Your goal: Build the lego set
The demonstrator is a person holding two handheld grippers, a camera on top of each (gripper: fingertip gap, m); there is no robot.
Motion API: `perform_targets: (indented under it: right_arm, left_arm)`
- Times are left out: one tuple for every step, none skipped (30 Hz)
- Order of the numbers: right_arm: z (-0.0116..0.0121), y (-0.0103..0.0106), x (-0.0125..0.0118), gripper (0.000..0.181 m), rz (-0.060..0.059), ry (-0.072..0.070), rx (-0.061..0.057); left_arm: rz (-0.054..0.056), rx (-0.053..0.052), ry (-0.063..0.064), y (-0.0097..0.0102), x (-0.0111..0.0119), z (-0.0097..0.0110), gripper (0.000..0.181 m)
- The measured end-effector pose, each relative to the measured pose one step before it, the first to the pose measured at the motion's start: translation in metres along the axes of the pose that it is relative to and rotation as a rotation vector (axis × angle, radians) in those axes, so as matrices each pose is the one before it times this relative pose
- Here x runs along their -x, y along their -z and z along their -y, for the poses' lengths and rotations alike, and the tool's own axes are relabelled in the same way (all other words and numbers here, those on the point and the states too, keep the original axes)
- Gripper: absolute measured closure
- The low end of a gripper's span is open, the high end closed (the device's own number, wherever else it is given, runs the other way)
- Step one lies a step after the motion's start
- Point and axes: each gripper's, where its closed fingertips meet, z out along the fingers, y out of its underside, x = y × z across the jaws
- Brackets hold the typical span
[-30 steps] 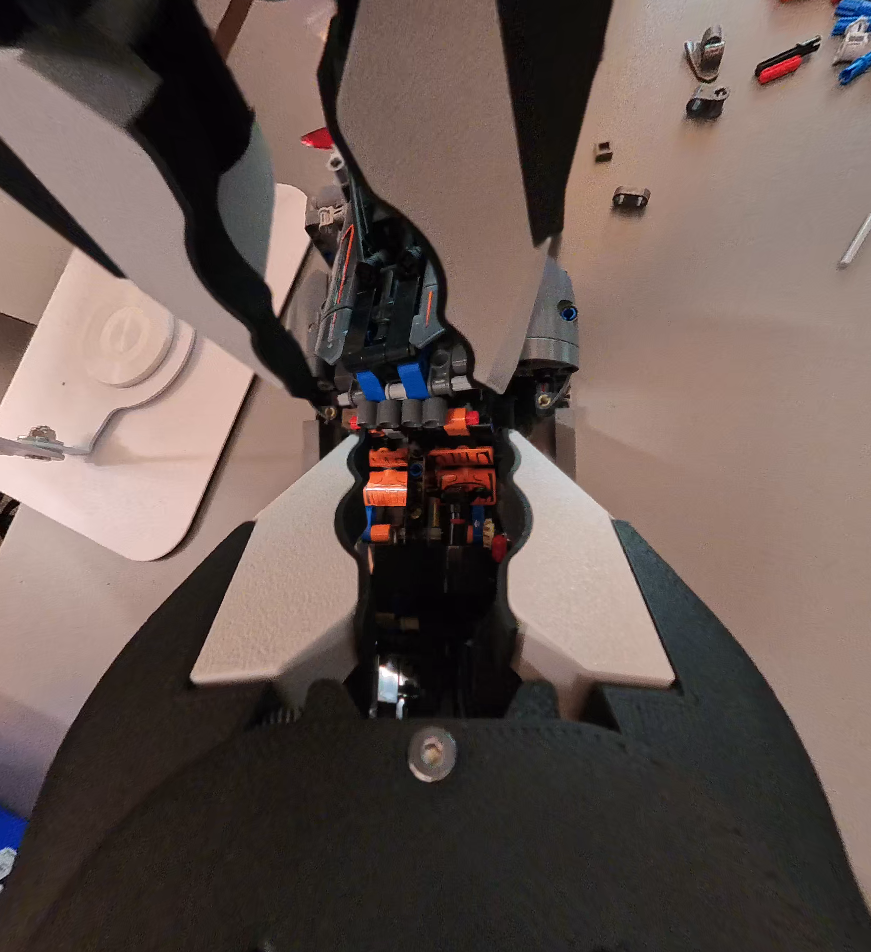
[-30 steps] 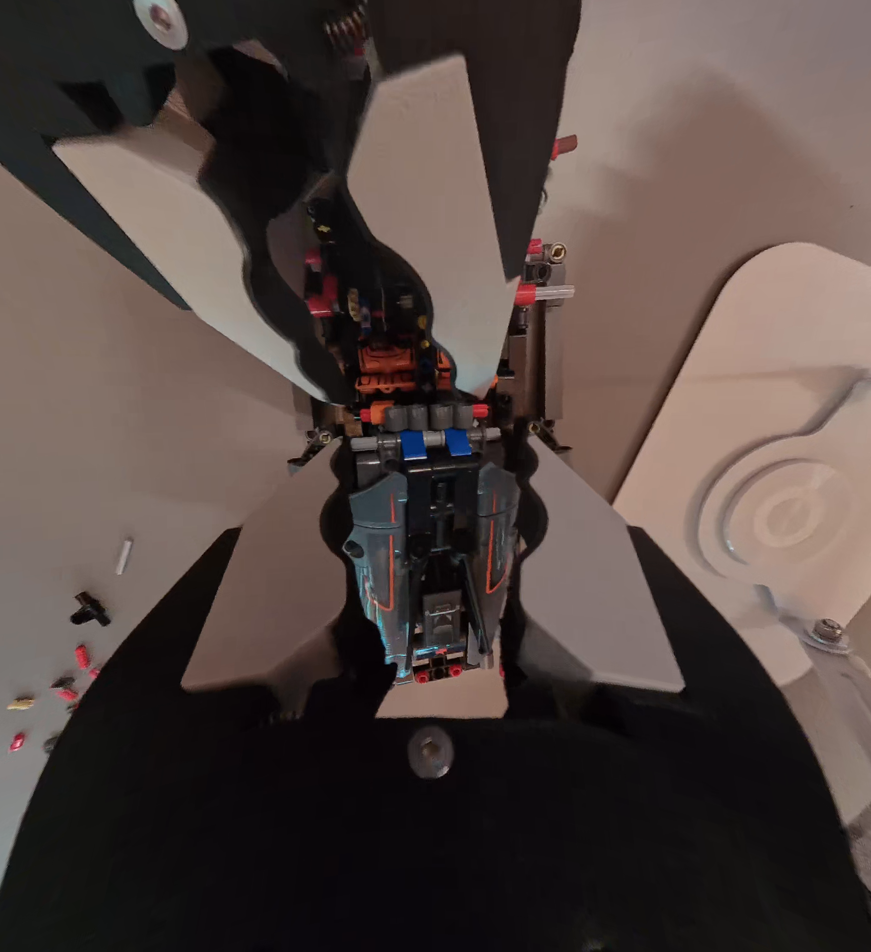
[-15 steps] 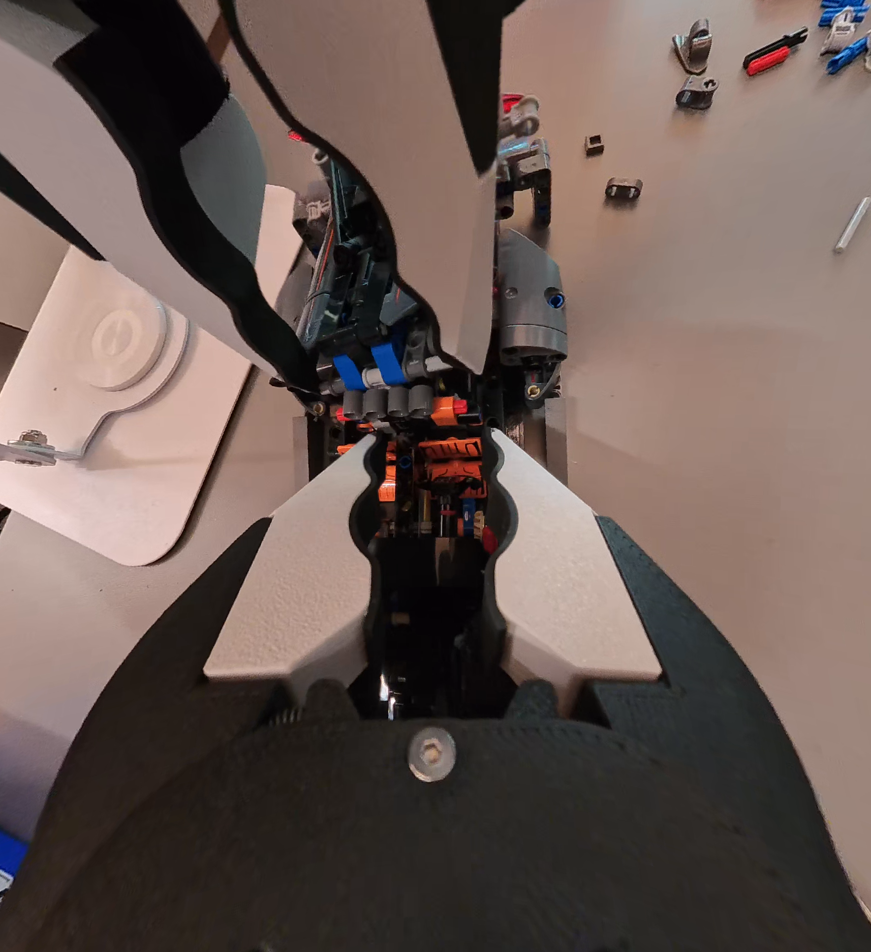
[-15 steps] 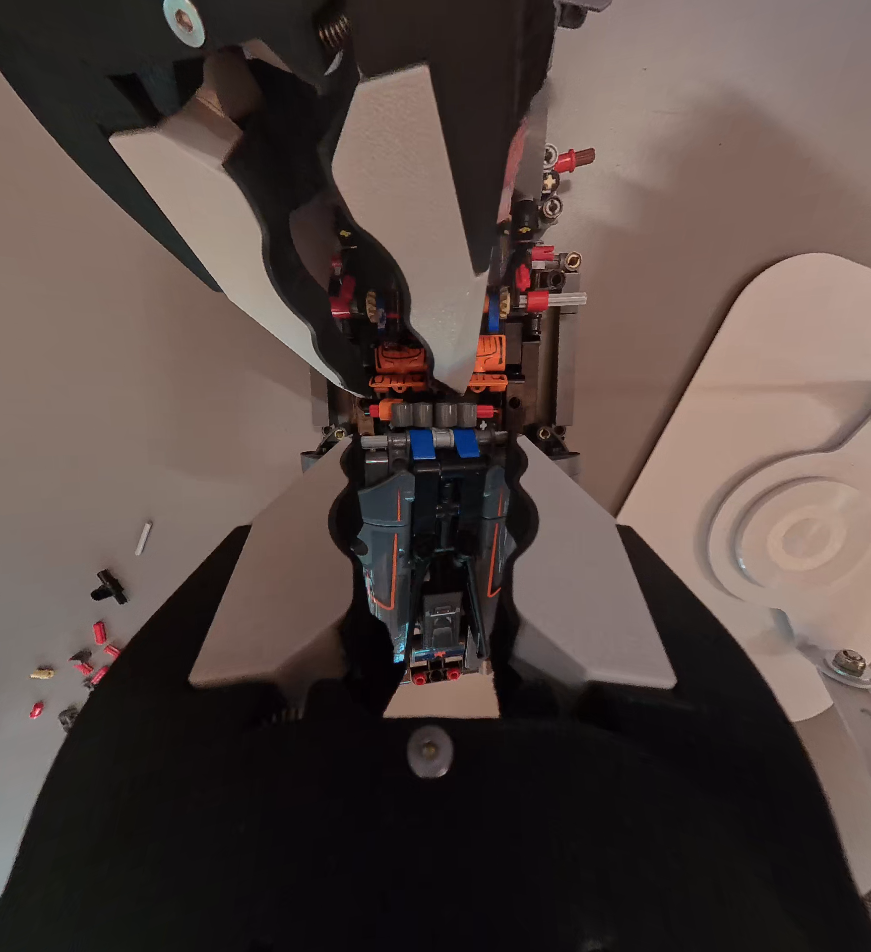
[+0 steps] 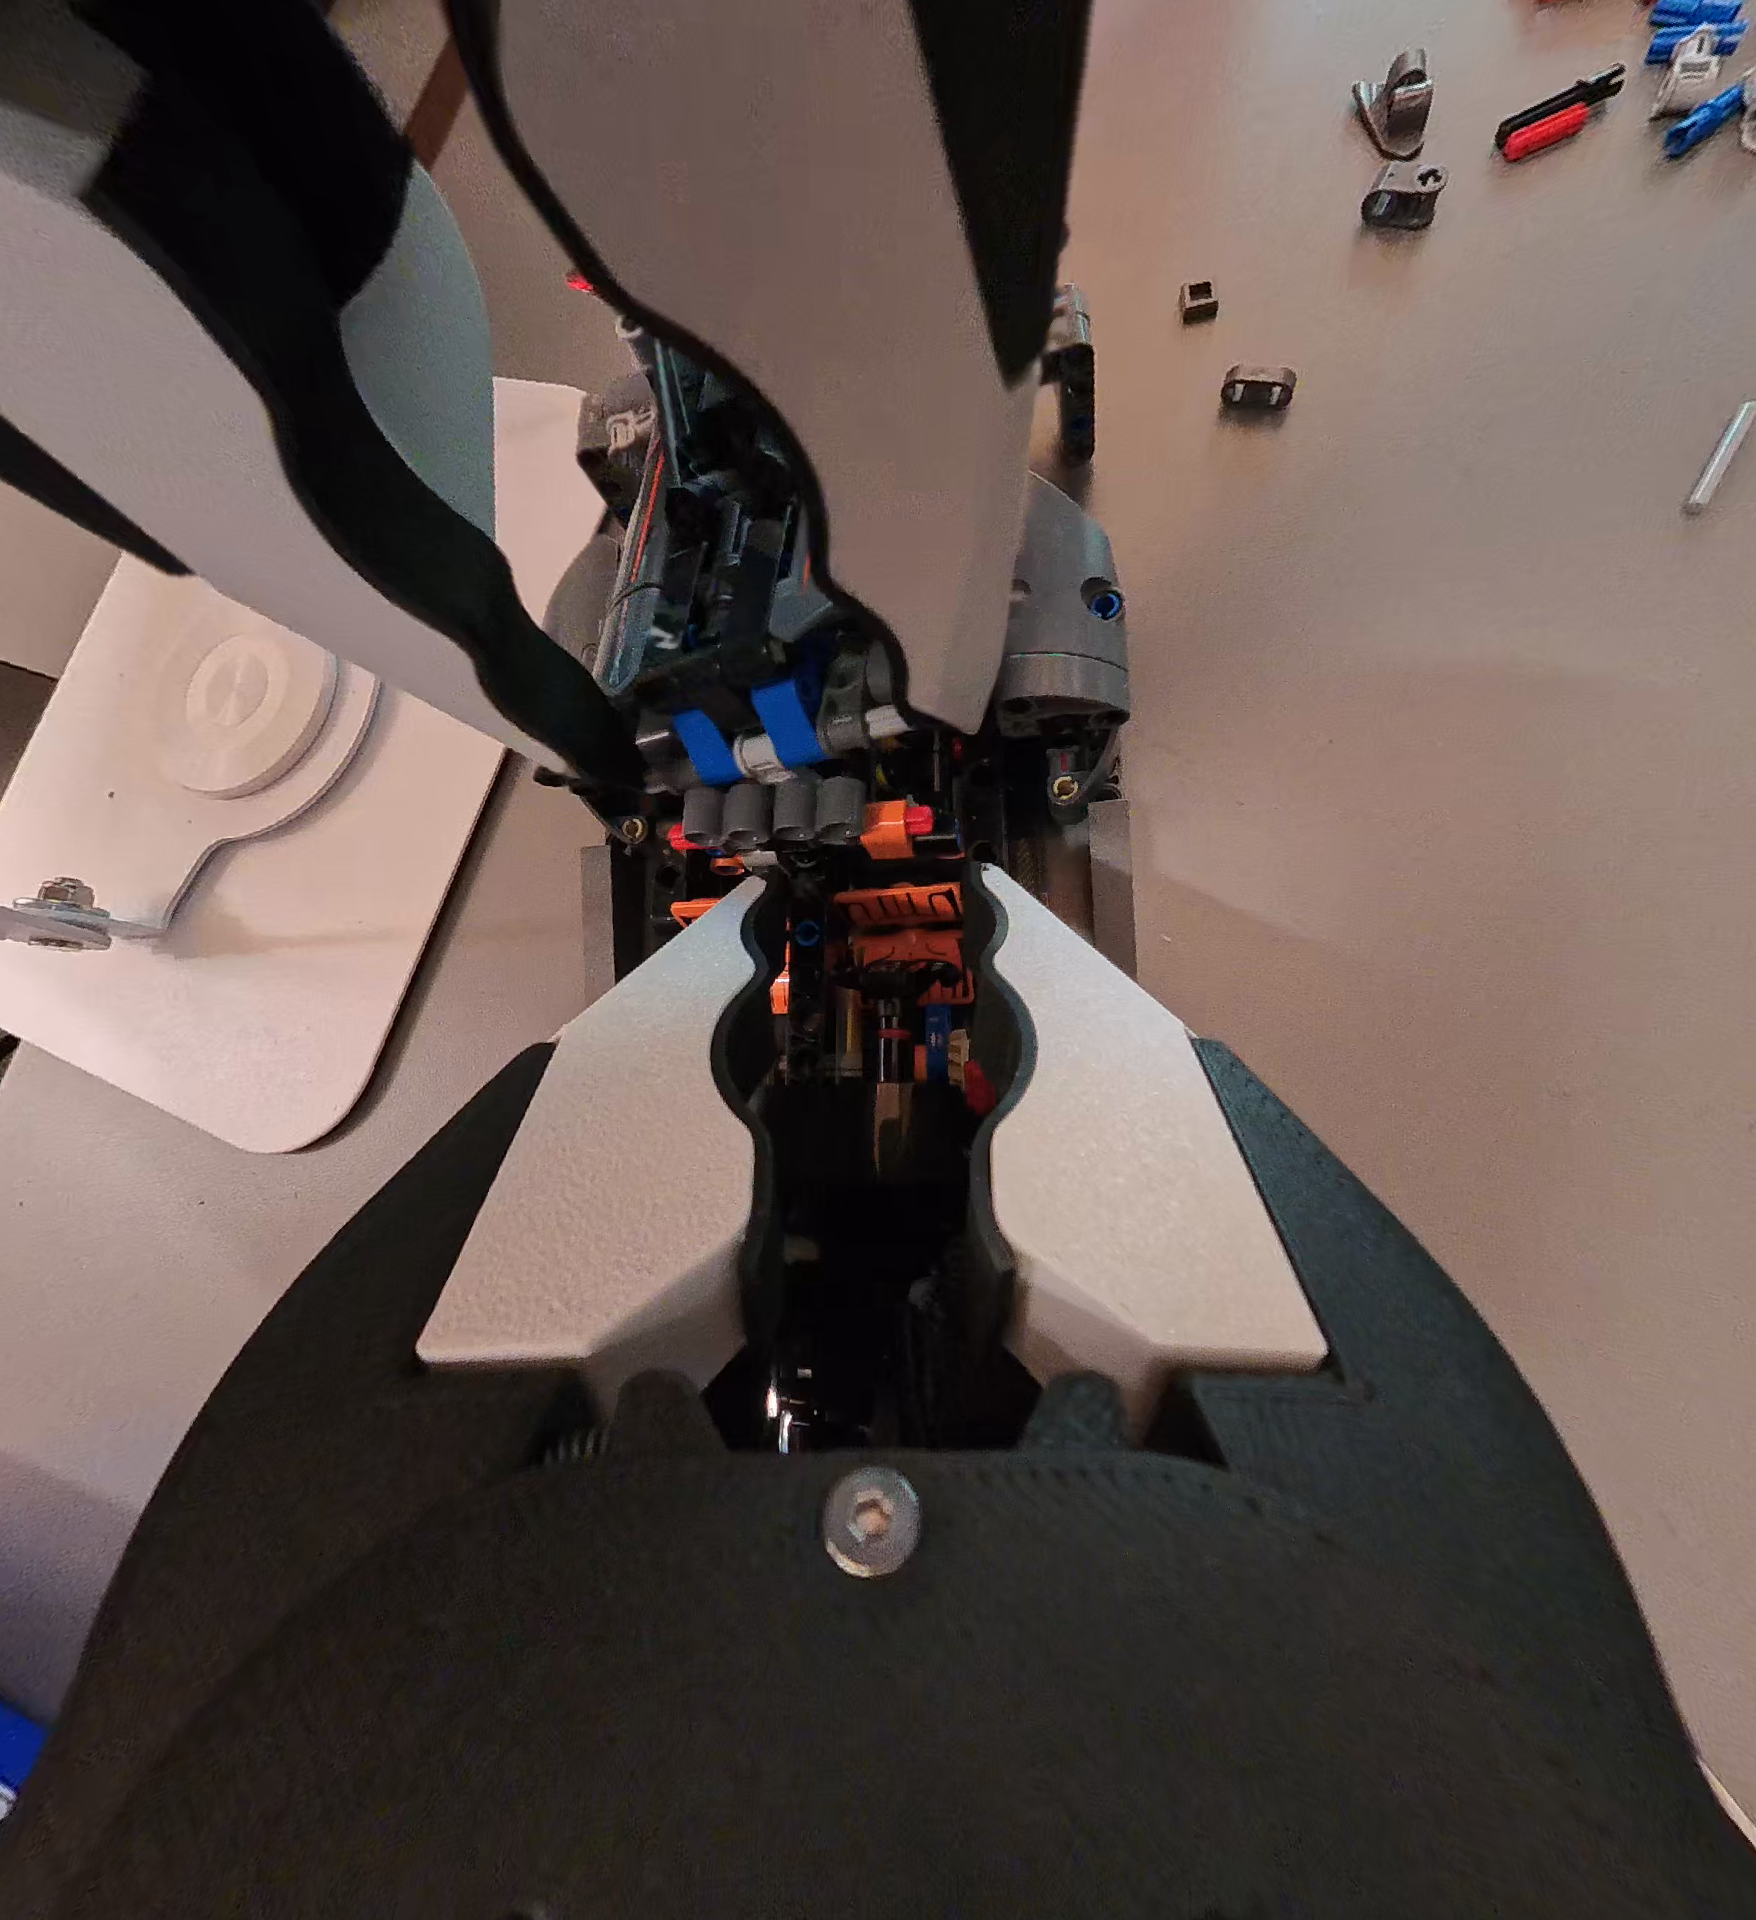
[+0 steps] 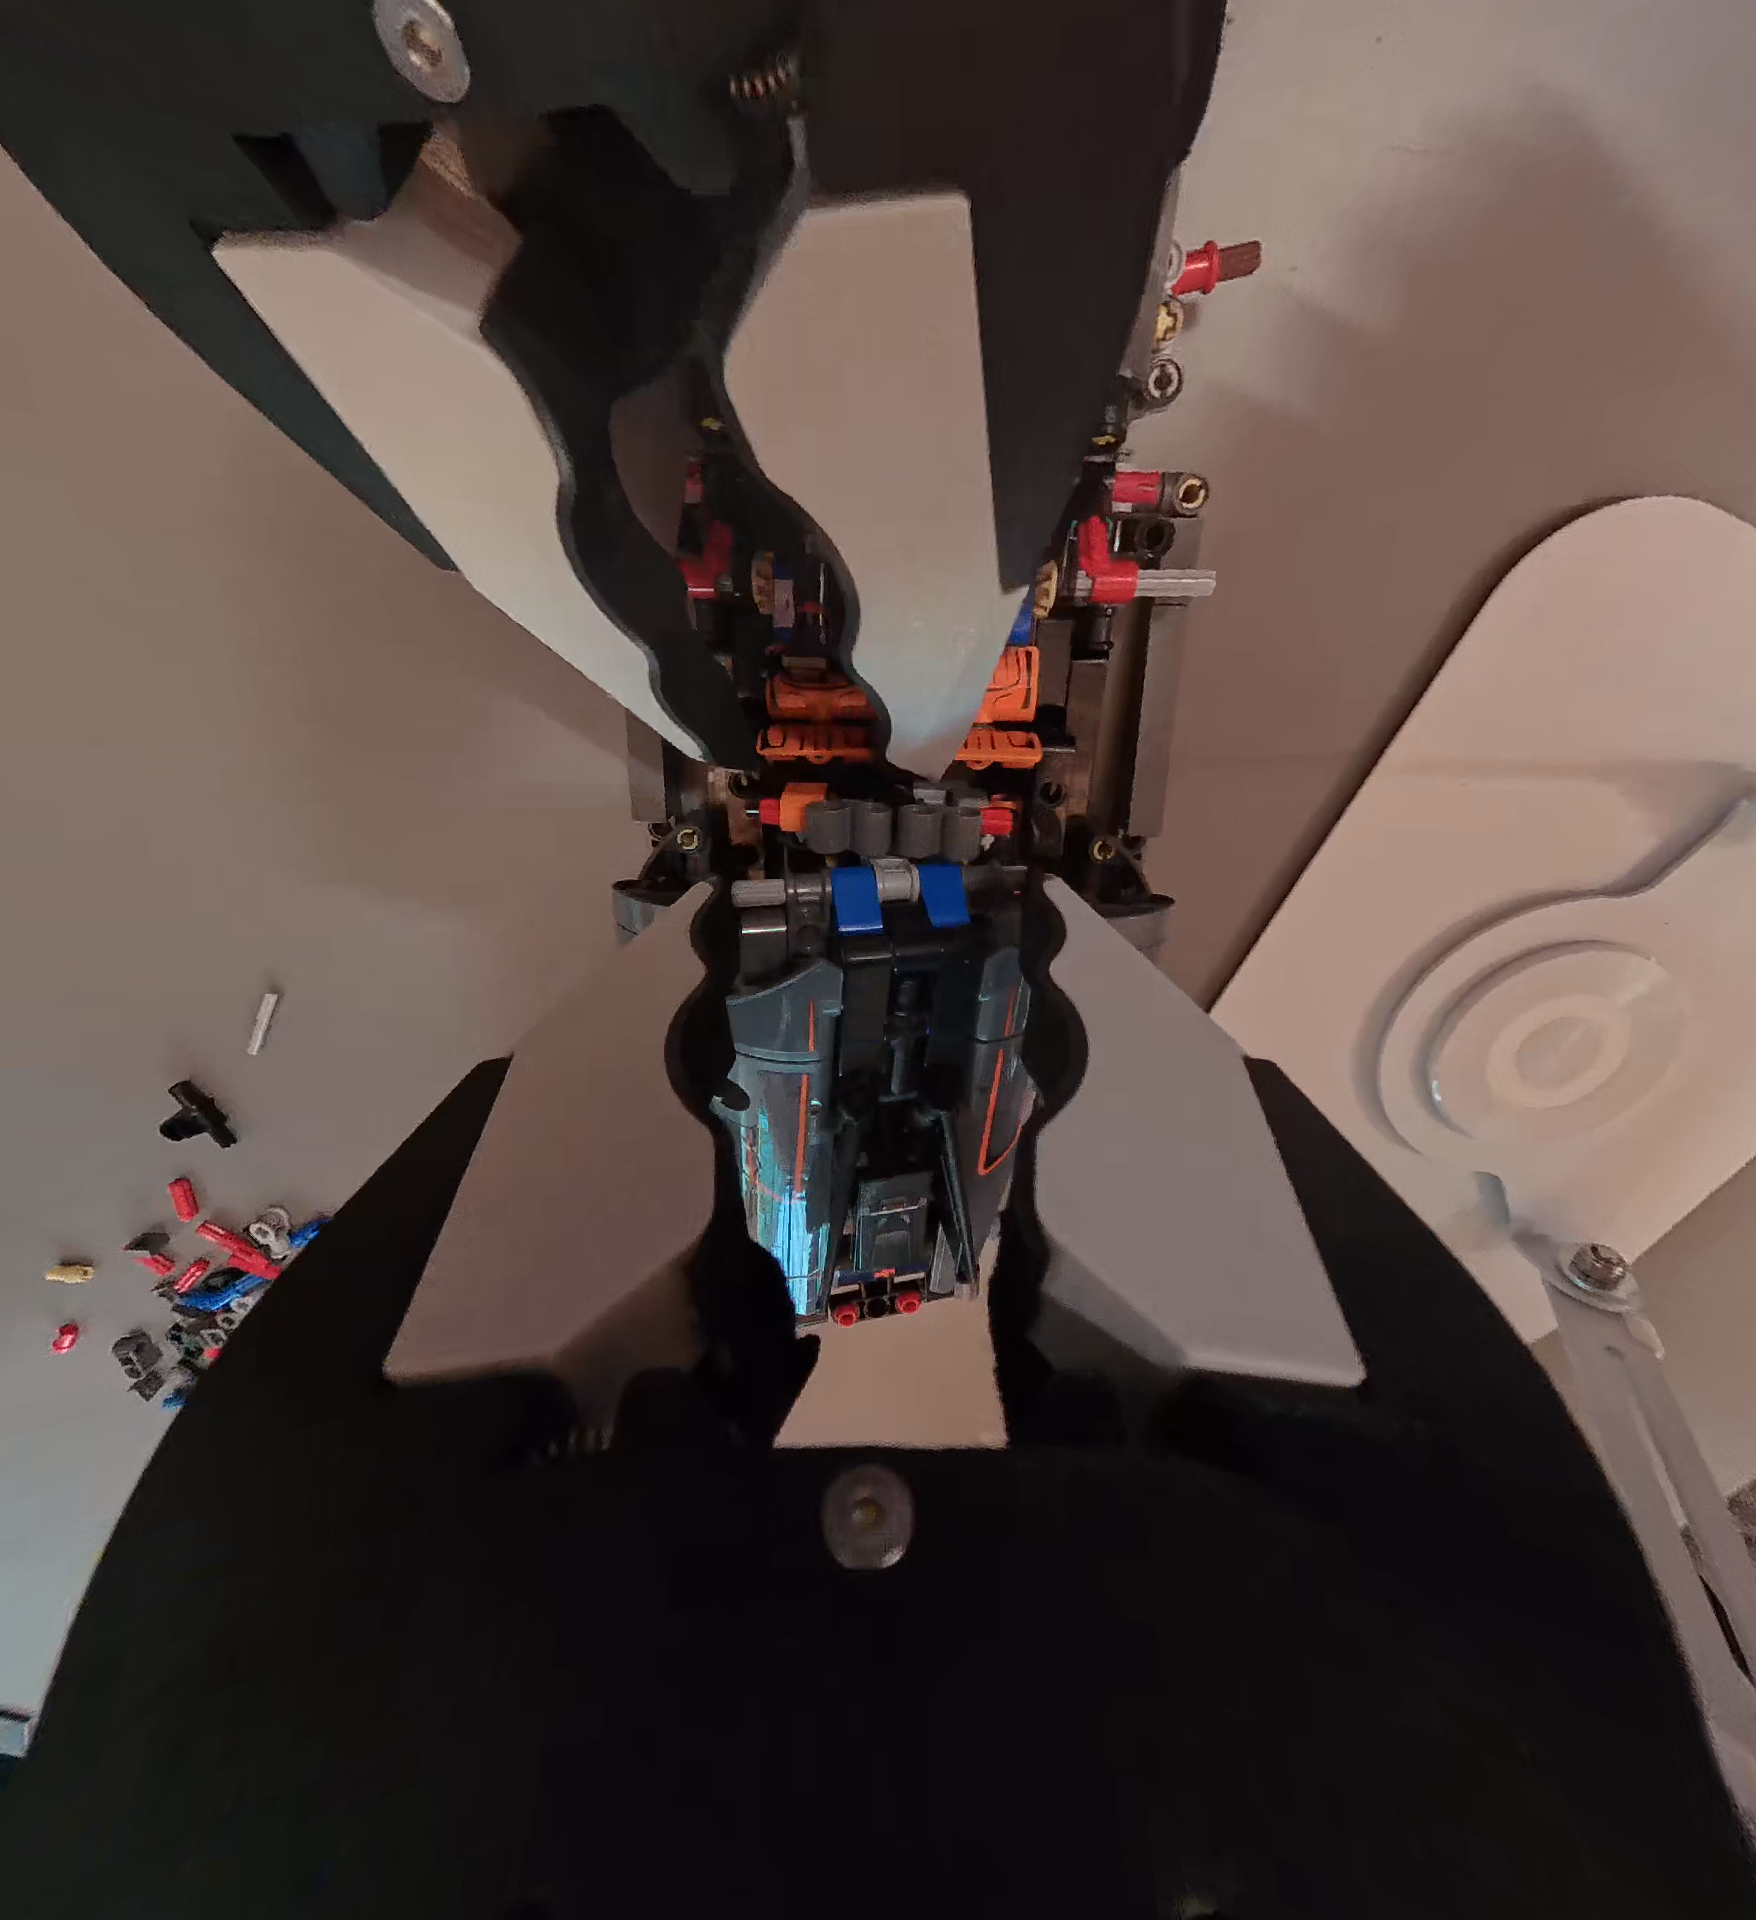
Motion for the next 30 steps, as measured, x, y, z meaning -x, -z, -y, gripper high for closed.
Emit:
perform_targets:
  right_arm:
    - [-0.00011,-0.0004,-0.0007,0.129,-0.0138,-0.0037,0.0097]
    - [0.00037,0.00008,-0.00046,0.129,-0.011,-0.0034,0.0005]
    - [0.00027,0.00007,-0.00098,0.129,-0.0132,-0.003,-0.0038]
    - [0.00012,-0.0003,-0.00066,0.129,-0.0109,-0.006,-0.0075]
    - [-0.00001,-0.00012,0.0005,0.128,-0.006,-0.0045,-0.0106]
    - [-0.00019,0.00079,0.00095,0.126,-0.0034,-0.0034,-0.0138]
    - [-0.00067,0.00206,-0.00035,0.116,-0.0086,-0.0096,-0.0169]
    - [-0.0009,0.00335,-0.00095,0.109,-0.0082,-0.0126,-0.0215]
    - [-0.00097,0.00443,-0.00034,0.103,0.0,-0.0119,-0.0279]
    - [-0.00151,0.00489,-0.00038,0.101,0.0028,-0.0102,-0.0262]
    - [-0.0038,0.00401,-0.00145,0.103,-0.003,-0.0058,-0.0128]
    - [-0.00547,0.0022,-0.00161,0.103,-0.0057,0.0022,0.0005]
    - [-0.00521,0.00042,-0.00059,0.104,-0.0003,-0.0017,0.0024]
    - [-0.0037,-0.00096,0.00105,0.103,0.013,-0.0113,-0.0014]
    - [-0.00245,-0.00225,0.00152,0.104,0.015,-0.01,-0.0034]
    - [-0.00266,-0.00333,0.00038,0.103,0.0045,-0.0035,0.003]
    - [-0.00238,-0.00382,0.00024,0.1,0.0021,-0.0017,0.0059]
    - [-0.00159,-0.00364,0.00058,0.097,0.0039,-0.0036,0.0052]
    - [-0.00103,-0.00324,-0.00004,0.096,0.0003,-0.0021,0.0032]
    - [-0.0005,-0.00228,-0.00116,0.102,-0.0067,0.0015,-0.0012]
    - [0.001,-0.00014,-0.00079,0.108,-0.0019,0.001,-0.0119]
    - [0.00072,0.00052,-0.00014,0.108,0.0076,-0.0034,-0.0101]
    - [0.00004,0.00034,0.00005,0.109,0.0067,-0.0007,-0.0059]
    - [-0.00011,0.00026,0.00012,0.109,0.0034,0.0041,-0.0028]
    - [-0.00009,0.00003,0.00029,0.11,0.0025,0.005,0.0001]
    - [-0.00014,0.00033,0.0001,0.109,0.0015,0.0028,0.0028]
    - [-0.00004,0.00085,-0.00015,0.11,0.0012,0.0001,0.0036]
    - [-0.00005,0.00161,-0.00049,0.11,-0.0004,-0.0007,0.0042]
    - [-0.0002,0.00217,-0.0006,0.11,-0.003,0.0018,0.0044]
    - [-0.00027,0.00284,-0.0011,0.11,-0.0074,0.0018,0.0052]
  left_arm:
    - [0.0009,-0.0004,-0.0013,0.0,0.00013,0.00006,0.15]
    - [0.0009,0.0003,-0.0013,0.0,0.00001,-0.00009,0.15]
    - [0.0013,0.0007,-0.0009,0.0001,0.00006,0.00006,0.15]
    - [0.0019,0.0007,-0.0021,-0.0001,0.00017,-0.00001,0.149]
    - [0.0008,0.0002,-0.0012,0.00007,0.0,-0.00002,0.149]
    - [0.0007,0.0005,-0.0011,0.0,0.00007,0.00001,0.149]
    - [0.0005,0.0001,-0.0017,0.00013,0.00002,0.00007,0.149]
    - [0.0011,0.0005,-0.0016,0.00009,0.00006,-0.00006,0.149]
    - [0.0015,0.0004,-0.0022,0.0,-0.00005,0.00011,0.149]
    - [0.0013,0.0007,-0.0019,0.00004,0.00011,-0.00001,0.149]
    - [0.0007,0.0009,-0.0011,0.00005,-0.00003,-0.00003,0.149]
    - [0.0008,0.0005,-0.0011,0.00007,0.0001,0.00008,0.149]
    - [0.0002,0.0003,-0.0009,0.00005,0.0,-0.00003,0.149]
    - [0.0,0.0004,-0.0004,-0.00004,0.00002,0.00002,0.149]
    - [0.0002,0.0003,-0.0005,0.00003,0.00008,0.00009,0.149]
    - [0.0003,0.0003,-0.0007,0.00004,0.0,-0.00003,0.149]
    - [0.0006,0.0003,-0.0009,-0.00002,0.00004,0.00004,0.149]
    - [0.0005,0.0004,-0.0001,0.00005,-0.00002,-0.00004,0.149]
    - [0.0003,0.0,-0.0004,0.0,0.00007,0.0,0.149]
    - [0.0002,-0.0002,-0.0004,0.00001,-0.00005,0.00003,0.149]
    - [-0.0006,-0.0002,-0.0002,0.00002,0.00004,-0.00005,0.149]
    - [-0.0004,-0.0007,0.0006,0.00005,0.00003,-0.00005,0.149]
    - [-0.0013,-0.001,0.001,-0.00001,0.00007,0.00011,0.149]
    - [-0.0006,-0.0004,0.0007,-0.00002,0.00007,-0.00003,0.149]
    - [0.0006,0.0001,-0.0007,0.00003,0.00003,-0.00001,0.149]
    - [0.0021,0.0001,-0.0014,0.00013,0.00022,0.00007,0.149]
    - [0.0029,0.0005,-0.0018,0.00002,0.00033,0.00002,0.148]
    - [0.004,0.0017,-0.0031,0.00037,0.00044,-0.00007,0.147]
    - [0.0061,0.0035,-0.0037,0.00061,0.00092,-0.00034,0.145]
    - [0.0062,0.0042,-0.0026,0.00081,0.0011,-0.00054,0.142]
